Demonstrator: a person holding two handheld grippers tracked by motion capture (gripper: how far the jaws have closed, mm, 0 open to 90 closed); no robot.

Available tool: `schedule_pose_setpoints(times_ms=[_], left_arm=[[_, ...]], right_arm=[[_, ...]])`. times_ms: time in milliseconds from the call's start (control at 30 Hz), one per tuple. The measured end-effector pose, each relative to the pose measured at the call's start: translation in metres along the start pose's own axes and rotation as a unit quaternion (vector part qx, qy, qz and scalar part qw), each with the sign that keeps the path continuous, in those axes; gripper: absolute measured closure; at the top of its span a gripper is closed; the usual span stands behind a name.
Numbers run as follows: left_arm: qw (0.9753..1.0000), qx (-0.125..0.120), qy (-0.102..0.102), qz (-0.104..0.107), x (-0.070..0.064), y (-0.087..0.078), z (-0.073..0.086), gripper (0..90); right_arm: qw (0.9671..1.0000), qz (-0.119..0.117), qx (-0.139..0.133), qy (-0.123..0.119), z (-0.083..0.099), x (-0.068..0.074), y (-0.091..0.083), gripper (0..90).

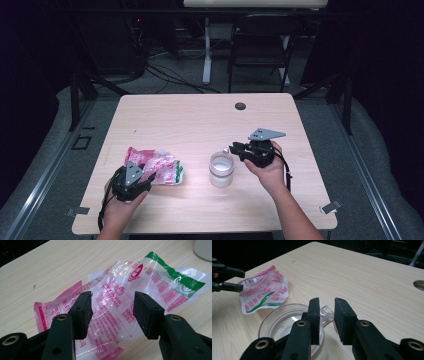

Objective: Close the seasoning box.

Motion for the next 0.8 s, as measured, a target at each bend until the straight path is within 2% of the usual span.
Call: schedule_pose_setpoints(times_ms=[400,567,700,800], left_arm=[[1.0,-0.005,-0.008,0.003,0.005,0.003,-0.004,49.1],[0.9999,-0.009,-0.011,0.007,0.007,0.005,-0.005,49.0],[0.9999,-0.007,-0.011,0.007,0.007,0.008,-0.007,49.0],[0.9999,-0.005,-0.011,0.006,0.007,0.01,-0.007,48.9]], right_arm=[[0.9999,-0.002,-0.003,-0.012,0.0,0.003,-0.008,59.5],[0.9999,0.011,-0.004,-0.007,0.003,-0.006,-0.012,54.6],[0.9997,0.019,0.008,0.009,0.011,-0.016,-0.011,52.0],[0.9989,0.037,0.02,0.02,0.019,-0.023,-0.006,51.3]])
Point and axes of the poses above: each handheld gripper's, and its own axes: y roughly forward along the jaws, z roughly out of its underside, x roughly to its left, the point moved 4 cm from there along y, roughly forward along the jaws, and after that the axes turned 15 degrees about z, right-handed, at the moved point
